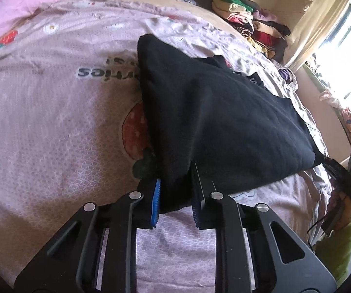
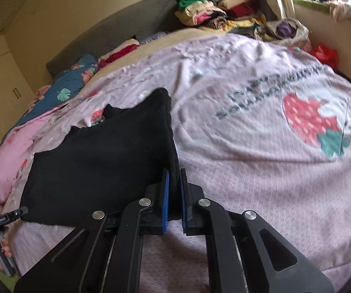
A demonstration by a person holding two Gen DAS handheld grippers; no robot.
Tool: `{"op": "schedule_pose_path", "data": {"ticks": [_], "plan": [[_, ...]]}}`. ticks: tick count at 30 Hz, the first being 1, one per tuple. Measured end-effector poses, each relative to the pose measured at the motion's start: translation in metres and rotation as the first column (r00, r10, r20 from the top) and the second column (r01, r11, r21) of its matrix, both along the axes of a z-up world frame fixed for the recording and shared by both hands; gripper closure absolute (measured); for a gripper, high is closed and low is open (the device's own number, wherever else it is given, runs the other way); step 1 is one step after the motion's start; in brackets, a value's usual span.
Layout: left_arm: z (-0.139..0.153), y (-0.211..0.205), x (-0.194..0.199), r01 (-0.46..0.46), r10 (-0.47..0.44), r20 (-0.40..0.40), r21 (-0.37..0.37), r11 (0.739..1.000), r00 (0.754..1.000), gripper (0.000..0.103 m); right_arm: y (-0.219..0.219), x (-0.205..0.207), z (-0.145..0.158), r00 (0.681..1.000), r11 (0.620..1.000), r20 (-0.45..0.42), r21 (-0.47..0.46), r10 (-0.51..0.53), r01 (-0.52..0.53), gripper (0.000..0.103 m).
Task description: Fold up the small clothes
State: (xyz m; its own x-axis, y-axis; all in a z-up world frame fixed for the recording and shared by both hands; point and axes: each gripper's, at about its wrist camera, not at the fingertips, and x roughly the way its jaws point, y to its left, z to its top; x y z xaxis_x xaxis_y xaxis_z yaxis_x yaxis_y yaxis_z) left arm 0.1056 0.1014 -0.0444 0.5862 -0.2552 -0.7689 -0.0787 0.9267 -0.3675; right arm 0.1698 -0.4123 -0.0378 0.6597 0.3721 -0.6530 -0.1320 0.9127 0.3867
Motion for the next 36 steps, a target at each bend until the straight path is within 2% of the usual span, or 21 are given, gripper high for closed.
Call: {"op": "schedule_pose_path", "data": {"ticks": [4,9,12,21,24,28,30,32,34,35,36], "plan": [[-0.002,0.001,0.001,0.003,-0.003,0.001,-0.001,1.000,1.000,0.089,0.000,0.001,-0.005,1.000,1.000,-0.018,-0.004,-0.008,0.008,0.096],[-0.002,-0.001,0.001,0.002,-0.002,-0.003,0.006,1.000,1.000,0.086,0.010,-0.001,-0.005,1.000,0.995,-0.019,-0.097,-0.010,0.008,0.094],[-0.002,-0.002,0.003,-0.004,0.004,-0.007,0.006,1.000,1.000,0.084,0.013,-0.002,-0.002,1.000,0.991,-0.012,-0.135,-0.012,0.011,0.088],[0.001,-0.004,0.001,-0.015,0.015,-0.009,0.021,1.000,1.000,0.080,0.008,-0.009,0.002,0.999,0.990,-0.016,-0.135,-0.034,0.032,0.060],[0.003,-0.005,0.000,-0.016,0.016,-0.009,0.027,1.000,1.000,0.073,0.007,-0.014,0.005,0.999,0.991,-0.009,-0.125,-0.043,0.041,0.051],[0.006,-0.007,-0.002,-0.022,0.022,-0.004,0.034,0.999,1.000,0.071,0.005,-0.019,0.009,0.998,0.993,0.000,-0.105,-0.058,0.058,0.036],[0.009,-0.009,-0.004,-0.020,0.020,0.003,0.041,0.999,1.000,0.059,0.004,-0.021,0.013,0.998,0.993,0.010,-0.102,-0.066,0.066,0.030],[0.013,-0.012,-0.006,-0.018,0.017,0.015,0.053,0.998,1.000,0.055,0.003,-0.025,0.018,0.997,0.992,0.026,-0.099,-0.075,0.077,0.021],[0.018,-0.015,-0.008,-0.018,0.016,0.029,0.069,0.997,0.999,0.047,0.003,-0.028,0.023,0.996,0.992,0.043,-0.097,-0.078,0.082,0.017],[0.021,-0.016,-0.009,-0.018,0.015,0.037,0.075,0.997,0.999,0.040,0.003,-0.029,0.025,0.996,0.992,0.050,-0.098,-0.078,0.083,0.014],[0.023,-0.017,-0.010,-0.016,0.013,0.043,0.078,0.997,0.999,0.039,0.003,-0.030,0.027,0.995,0.991,0.058,-0.100,-0.080,0.086,0.013]]}}
